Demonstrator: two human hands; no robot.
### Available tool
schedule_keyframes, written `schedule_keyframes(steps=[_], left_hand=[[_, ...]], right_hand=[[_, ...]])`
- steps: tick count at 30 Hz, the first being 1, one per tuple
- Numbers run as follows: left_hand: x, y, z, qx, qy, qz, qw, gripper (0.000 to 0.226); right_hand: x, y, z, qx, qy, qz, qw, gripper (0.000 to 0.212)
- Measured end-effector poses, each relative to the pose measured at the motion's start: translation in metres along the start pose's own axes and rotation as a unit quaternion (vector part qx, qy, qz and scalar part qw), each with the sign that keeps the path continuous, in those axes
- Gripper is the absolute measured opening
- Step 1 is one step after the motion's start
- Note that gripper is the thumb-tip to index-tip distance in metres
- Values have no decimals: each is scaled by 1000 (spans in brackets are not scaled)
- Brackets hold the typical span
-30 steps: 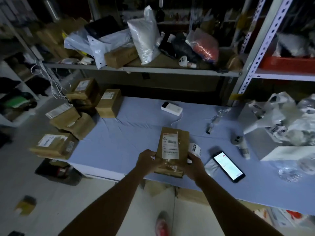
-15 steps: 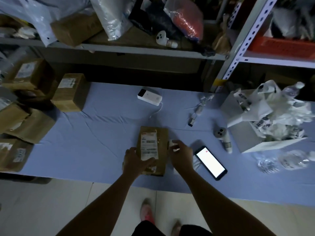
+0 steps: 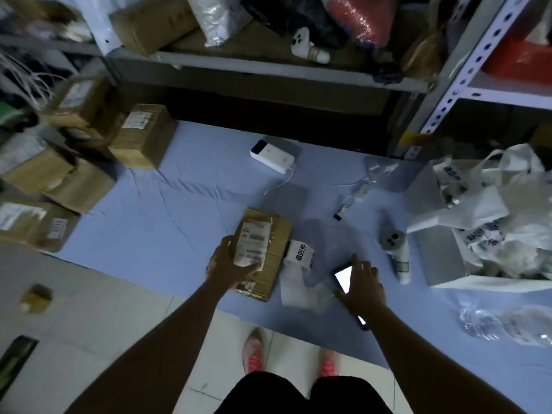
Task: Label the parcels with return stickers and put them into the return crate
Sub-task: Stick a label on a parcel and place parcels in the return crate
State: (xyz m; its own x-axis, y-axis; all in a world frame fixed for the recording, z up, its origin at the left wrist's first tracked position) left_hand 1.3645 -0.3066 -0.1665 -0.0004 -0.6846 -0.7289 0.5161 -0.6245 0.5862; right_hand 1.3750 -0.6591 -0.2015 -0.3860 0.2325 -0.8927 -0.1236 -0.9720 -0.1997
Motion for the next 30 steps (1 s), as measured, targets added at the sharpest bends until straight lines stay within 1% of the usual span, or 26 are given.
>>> schedule_keyframes(steps=[3,6,7,9,11,13,15,17,22,23,26,28,30], left_hand=[[0,-4,3,-24,-3,-4,1000,105],[-1,-15,8,-79,-6,17,997,124],[0,-16,12,-83,-14,25,996,124],[5,-18,20,-70,-36,44,996,115],[9,-21,25,-58,-46,83,994,112],[9,-21,27,-44,-42,109,992,111],[10,-16,29,-25,-47,125,991,104],[8,-10,30,-7,-52,131,990,98],[-1,-13,22,32,-31,97,994,102],[-2,-16,19,37,-25,86,995,102],[-9,-23,8,72,-4,90,993,98],[-17,-24,3,97,-14,125,987,88],[-21,-27,-1,115,-31,139,983,81]], right_hand=[[0,8,-1,5,31,-33,999,92],[2,14,-2,26,17,-36,999,85],[2,16,-2,34,11,-39,999,84],[1,16,-4,39,3,-49,998,83],[-4,12,-7,41,6,-66,997,80],[-11,6,-10,48,12,-99,994,82],[-19,-6,-12,45,25,-145,988,85],[-27,-22,-17,13,56,-185,981,78],[-60,-82,-11,-133,117,-236,955,39],[-63,-93,-10,-156,118,-232,953,36],[-61,-113,-11,-206,101,-179,957,41],[-61,-123,-9,-221,88,-139,961,38],[-61,-128,-5,-220,79,-124,964,32]])
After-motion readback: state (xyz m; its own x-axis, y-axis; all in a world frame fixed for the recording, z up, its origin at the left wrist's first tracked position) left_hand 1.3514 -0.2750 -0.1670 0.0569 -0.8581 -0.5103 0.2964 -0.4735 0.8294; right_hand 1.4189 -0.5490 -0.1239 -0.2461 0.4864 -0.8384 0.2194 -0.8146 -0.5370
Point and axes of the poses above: each hand's wrist, its own z-axis away from the middle knuckle, its own x-axis out of the palm, y = z × x, the point moved 7 cm from there along -z, towards the middle knuckle, and after that the axes turned 3 degrees about y, right-handed, at the moved point
